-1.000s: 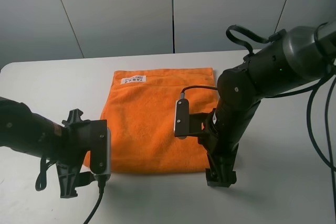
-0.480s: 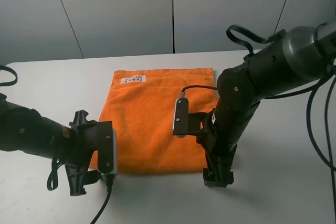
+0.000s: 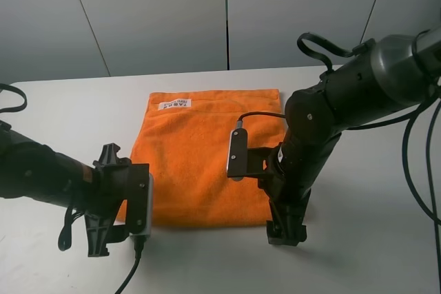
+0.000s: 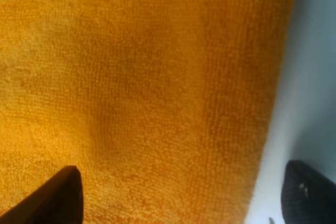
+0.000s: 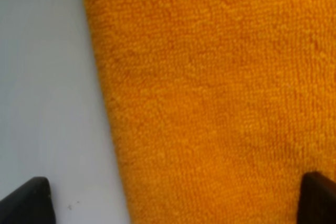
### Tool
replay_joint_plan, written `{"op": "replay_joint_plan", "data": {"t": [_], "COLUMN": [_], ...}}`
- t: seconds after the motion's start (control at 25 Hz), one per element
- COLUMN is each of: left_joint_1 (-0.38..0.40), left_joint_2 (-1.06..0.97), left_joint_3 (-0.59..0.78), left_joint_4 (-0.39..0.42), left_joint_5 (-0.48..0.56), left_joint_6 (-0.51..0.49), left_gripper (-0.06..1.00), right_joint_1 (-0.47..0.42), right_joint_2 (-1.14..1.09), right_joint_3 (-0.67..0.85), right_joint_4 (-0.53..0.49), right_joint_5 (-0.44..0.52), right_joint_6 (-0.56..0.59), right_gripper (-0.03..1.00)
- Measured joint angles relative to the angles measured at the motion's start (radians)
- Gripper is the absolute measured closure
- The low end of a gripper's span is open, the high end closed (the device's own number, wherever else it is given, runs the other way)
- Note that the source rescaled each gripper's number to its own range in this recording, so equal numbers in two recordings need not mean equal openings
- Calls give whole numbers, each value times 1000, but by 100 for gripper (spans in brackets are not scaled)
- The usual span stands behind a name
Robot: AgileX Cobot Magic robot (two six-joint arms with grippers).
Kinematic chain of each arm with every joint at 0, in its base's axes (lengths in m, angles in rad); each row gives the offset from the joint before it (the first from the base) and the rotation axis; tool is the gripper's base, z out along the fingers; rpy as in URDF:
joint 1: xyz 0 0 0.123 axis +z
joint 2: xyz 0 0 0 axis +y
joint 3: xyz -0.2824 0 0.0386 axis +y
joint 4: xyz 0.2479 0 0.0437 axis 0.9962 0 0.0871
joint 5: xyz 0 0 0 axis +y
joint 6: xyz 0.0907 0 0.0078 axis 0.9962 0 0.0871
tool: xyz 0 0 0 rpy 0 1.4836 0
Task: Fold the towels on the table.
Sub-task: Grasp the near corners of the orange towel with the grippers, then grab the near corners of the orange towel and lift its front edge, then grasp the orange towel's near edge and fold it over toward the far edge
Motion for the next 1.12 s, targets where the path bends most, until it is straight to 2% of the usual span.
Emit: {"op": "replay_joint_plan", "data": {"t": [0.32,0.4,0.44,0.48,0.52,0.56,0.6,0.68,0.72,0.76,0.96,1.12], "left_joint_1": [0,0,0,0,0,0,0,0,0,0,0,0], "left_joint_2": [0,0,1,2,6,11,13,17,17,17,17,4], "left_joint_3": [-6,-6,-6,-4,-4,-4,-3,-3,-3,-3,-3,-30], "left_joint_4": [32,32,34,38,40,43,47,50,50,50,50,50], "left_joint_5": [17,27,34,39,47,49,49,49,49,49,50,96], "left_joint_6": [0,-11,-31,-54,-83,-118,-140,-161,-166,-170,-178,-245], "left_gripper": [-3,4,14,27,47,71,85,92,93,93,93,93], "right_joint_1": [0,0,0,0,0,0,0,0,0,0,0,0], "right_joint_2": [0,0,0,0,0,0,2,2,2,2,2,-20], "right_joint_3": [0,0,0,0,0,0,0,0,0,0,0,0], "right_joint_4": [0,0,-2,-2,-2,-2,-2,-2,-2,-2,-2,-2], "right_joint_5": [0,0,0,-2,-4,-4,-4,1,5,7,7,18], "right_joint_6": [0,0,0,0,0,0,-2,-2,-5,-7,-9,-9], "right_gripper": [-3,-3,-2,4,14,28,43,85,93,96,97,97]}}
